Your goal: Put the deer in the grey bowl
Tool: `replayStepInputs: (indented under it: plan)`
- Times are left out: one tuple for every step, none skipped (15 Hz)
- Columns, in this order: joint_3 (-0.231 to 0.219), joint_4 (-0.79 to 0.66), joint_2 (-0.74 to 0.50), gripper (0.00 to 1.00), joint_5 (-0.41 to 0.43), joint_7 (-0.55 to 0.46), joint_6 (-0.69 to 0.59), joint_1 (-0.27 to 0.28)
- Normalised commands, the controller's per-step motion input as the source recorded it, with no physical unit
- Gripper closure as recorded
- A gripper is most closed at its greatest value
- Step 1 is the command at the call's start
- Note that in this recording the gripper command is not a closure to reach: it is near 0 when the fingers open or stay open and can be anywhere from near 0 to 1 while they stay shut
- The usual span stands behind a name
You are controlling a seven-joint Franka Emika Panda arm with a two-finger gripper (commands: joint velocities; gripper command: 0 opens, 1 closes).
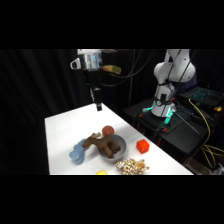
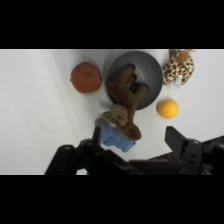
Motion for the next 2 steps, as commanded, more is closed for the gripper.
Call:
replayStepInputs:
  plan:
    - [-0.013, 0.09, -0.28, 0.00, -0.099, -0.03, -0.42, -0.073]
    - [-0.011, 0.07, -0.19, 0.00, -0.046, -0.14, -0.35, -0.065]
